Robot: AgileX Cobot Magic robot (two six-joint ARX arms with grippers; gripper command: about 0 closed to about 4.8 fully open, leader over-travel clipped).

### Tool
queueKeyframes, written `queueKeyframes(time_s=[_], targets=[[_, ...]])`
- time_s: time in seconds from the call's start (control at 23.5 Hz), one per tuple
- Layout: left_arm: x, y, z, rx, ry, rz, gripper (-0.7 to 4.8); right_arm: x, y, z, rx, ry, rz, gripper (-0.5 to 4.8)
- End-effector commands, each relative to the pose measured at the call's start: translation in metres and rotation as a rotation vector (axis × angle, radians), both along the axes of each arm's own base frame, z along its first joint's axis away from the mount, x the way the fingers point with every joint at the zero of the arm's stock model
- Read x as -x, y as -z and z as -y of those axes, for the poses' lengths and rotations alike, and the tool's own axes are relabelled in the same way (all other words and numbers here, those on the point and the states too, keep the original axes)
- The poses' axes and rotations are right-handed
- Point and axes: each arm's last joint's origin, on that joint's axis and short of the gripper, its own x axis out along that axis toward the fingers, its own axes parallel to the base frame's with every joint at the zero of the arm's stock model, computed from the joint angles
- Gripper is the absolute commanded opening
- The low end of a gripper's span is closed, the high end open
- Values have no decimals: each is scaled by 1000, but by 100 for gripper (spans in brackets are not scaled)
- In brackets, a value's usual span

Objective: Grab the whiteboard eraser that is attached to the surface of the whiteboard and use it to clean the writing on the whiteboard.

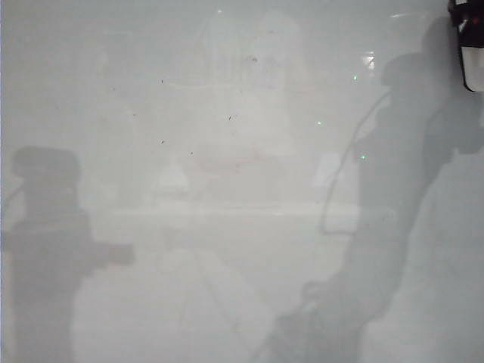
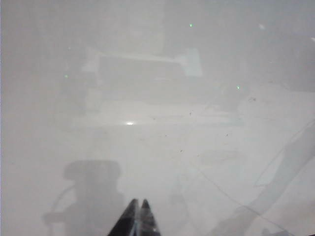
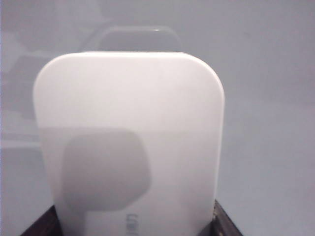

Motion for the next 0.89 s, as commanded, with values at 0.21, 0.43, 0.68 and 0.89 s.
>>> queueKeyframes(time_s=[0.21,0.43,0.68,0.89], targets=[[1,-3,0,-7,4,21,-5,-13,-4,16,-3,-50,100,174],[1,-3,0,-7,14,22,-6,-25,0,15,-6,-62,114,174],[1,-3,0,-7,18,21,-5,-39,2,15,-20,-63,114,175],[1,-3,1,-8,33,21,-5,-51,0,14,-14,-110,122,229]])
